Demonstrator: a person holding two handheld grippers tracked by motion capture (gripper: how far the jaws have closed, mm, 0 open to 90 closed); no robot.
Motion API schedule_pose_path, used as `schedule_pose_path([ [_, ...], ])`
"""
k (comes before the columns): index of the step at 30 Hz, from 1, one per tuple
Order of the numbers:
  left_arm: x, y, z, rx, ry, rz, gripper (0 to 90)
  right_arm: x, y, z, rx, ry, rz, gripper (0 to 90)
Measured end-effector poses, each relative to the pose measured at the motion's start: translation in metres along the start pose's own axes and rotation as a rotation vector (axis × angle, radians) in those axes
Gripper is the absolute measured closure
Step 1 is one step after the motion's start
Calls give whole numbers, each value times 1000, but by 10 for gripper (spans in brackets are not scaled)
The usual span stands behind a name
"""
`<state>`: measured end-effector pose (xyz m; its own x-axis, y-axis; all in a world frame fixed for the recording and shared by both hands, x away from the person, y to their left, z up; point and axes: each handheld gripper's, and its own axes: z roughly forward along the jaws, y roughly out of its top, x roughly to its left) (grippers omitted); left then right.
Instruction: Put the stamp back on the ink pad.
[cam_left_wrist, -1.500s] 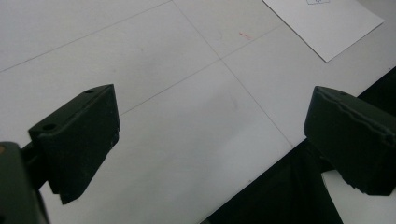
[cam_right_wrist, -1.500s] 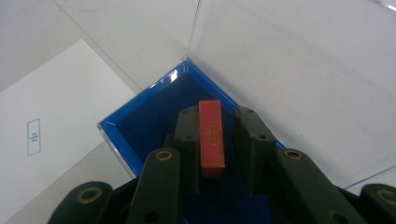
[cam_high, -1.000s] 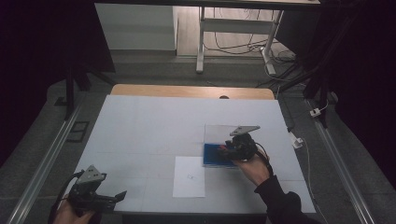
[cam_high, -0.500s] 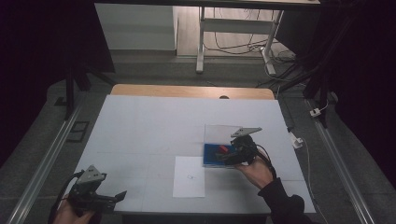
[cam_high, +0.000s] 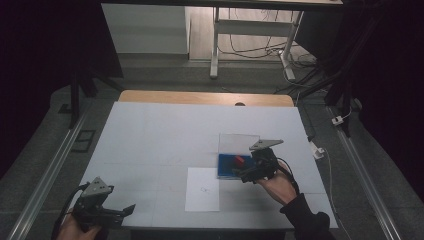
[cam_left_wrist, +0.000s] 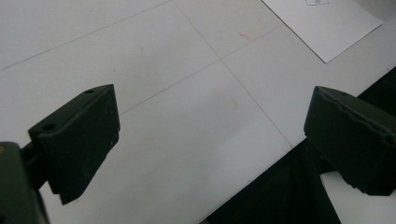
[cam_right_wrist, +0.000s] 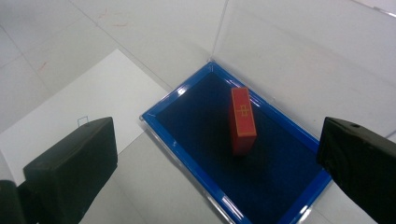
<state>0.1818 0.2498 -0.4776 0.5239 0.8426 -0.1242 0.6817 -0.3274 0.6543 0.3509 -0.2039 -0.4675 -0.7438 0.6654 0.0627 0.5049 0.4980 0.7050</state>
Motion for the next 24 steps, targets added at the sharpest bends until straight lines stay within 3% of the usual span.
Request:
schedule_pose_path([
  [14, 0, 0, 0, -1, -2, -3, 42, 8, -8, -21, -13, -17, -1, 0],
  [24, 0, 0, 0, 0, 0, -3, 42, 12, -19, -48, -72, -40, 19, 0],
])
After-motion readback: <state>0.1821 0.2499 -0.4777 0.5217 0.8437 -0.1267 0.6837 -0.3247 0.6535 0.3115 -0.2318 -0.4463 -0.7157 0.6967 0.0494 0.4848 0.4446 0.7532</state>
